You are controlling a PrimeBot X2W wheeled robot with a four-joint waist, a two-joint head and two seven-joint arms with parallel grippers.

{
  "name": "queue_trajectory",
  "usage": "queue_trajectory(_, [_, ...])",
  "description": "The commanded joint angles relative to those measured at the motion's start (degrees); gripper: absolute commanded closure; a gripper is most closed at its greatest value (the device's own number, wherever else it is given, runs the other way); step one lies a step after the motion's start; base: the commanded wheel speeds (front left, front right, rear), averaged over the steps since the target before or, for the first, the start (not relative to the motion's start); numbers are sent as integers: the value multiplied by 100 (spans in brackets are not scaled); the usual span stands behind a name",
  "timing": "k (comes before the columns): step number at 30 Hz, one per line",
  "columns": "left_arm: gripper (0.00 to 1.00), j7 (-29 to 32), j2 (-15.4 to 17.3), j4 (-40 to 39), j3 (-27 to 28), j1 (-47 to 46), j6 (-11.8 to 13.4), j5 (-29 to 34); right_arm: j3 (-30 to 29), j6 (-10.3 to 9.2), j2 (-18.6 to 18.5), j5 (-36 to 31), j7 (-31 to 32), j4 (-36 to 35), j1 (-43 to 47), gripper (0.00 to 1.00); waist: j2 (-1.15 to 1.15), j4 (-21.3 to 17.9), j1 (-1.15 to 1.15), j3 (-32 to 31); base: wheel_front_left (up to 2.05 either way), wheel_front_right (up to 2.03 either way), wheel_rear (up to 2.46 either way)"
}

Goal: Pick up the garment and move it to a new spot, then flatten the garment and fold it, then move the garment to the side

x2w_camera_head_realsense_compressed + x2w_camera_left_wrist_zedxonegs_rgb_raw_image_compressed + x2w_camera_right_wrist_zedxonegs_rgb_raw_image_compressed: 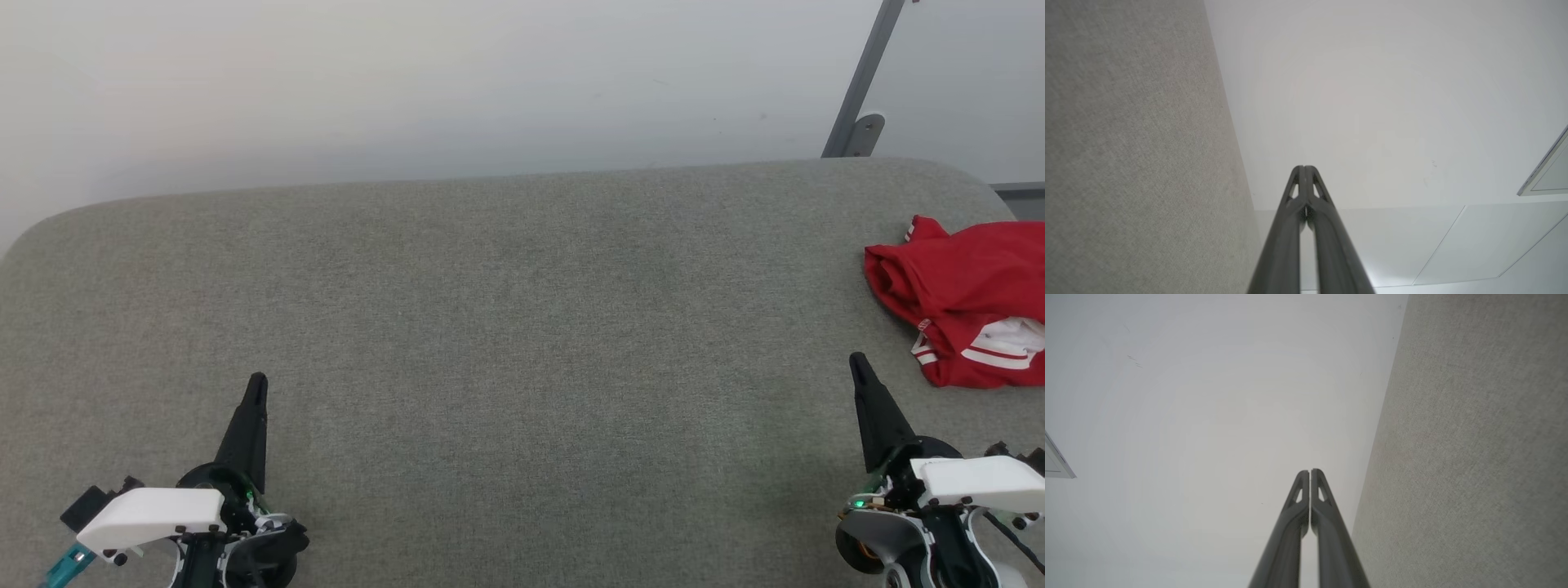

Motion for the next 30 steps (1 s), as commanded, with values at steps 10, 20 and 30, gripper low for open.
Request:
queue_trajectory(10, [100,19,6,-1,12,-70,-32,-12,-7,-2,11,21,13,-13,-25,100,0,0,0,0,0,0,0])
queue_trajectory(20, [100,17,7,-1,11,-70,-32,-14,-6,-2,11,22,12,-13,-25,100,0,0,0,0,0,0,0])
queue_trajectory(30, [100,16,6,-1,10,-69,-32,-15,-6,-2,10,22,12,-13,-25,100,0,0,0,0,0,0,0])
